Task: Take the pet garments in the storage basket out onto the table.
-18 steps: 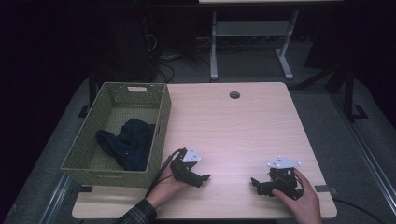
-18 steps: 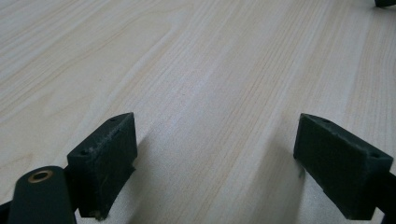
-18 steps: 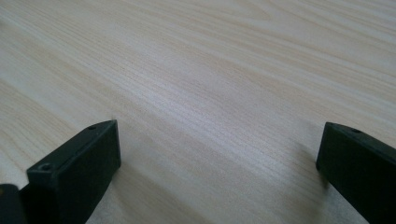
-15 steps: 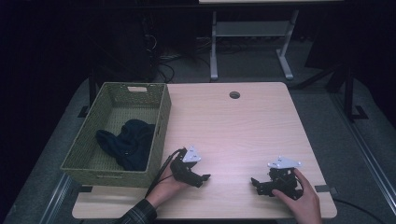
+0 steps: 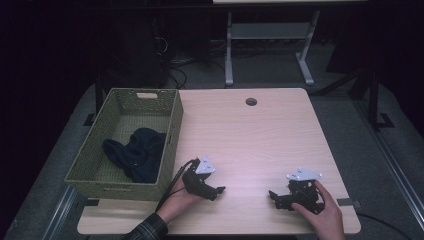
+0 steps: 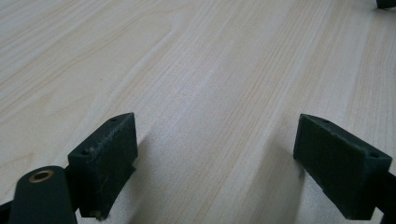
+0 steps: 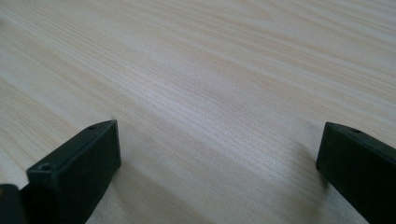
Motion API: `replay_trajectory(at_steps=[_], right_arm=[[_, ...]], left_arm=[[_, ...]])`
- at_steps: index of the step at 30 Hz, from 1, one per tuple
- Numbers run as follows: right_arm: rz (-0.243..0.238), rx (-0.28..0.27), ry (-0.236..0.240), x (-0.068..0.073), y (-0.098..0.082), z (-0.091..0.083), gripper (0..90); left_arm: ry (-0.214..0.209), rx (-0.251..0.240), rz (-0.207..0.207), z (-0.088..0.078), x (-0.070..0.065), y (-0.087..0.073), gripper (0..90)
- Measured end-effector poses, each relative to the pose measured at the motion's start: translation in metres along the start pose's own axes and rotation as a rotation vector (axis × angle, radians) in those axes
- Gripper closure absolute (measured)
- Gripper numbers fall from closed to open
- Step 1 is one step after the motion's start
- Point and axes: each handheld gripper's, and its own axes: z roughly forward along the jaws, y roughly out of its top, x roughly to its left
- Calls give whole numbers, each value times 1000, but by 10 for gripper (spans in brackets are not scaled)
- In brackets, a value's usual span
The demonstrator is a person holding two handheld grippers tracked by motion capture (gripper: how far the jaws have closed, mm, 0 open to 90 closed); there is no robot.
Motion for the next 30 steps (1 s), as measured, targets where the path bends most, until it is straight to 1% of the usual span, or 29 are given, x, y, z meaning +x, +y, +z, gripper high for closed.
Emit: replay_trajectory(at_steps=[4,7,12,14,17,22,30], right_arm=[[-1,0,0,0,0,0,0],[-1,1,1,0,0,0,0],[-1,1,1,0,0,0,0],[-2,1,1,0,0,0,0],[-1,1,1,0,0,0,0],[1,2,3,0,0,0,0],[1,2,3,0,0,0,0]], left_arm=[[-5,2,-11,-1,1,0,130],[3,11,-13,-1,3,1,130],[4,23,-26,-3,4,2,132],[13,34,-29,-3,5,3,132],[15,23,-41,-5,5,4,133],[25,26,-30,-9,5,8,133],[48,-3,-23,-17,8,13,136]])
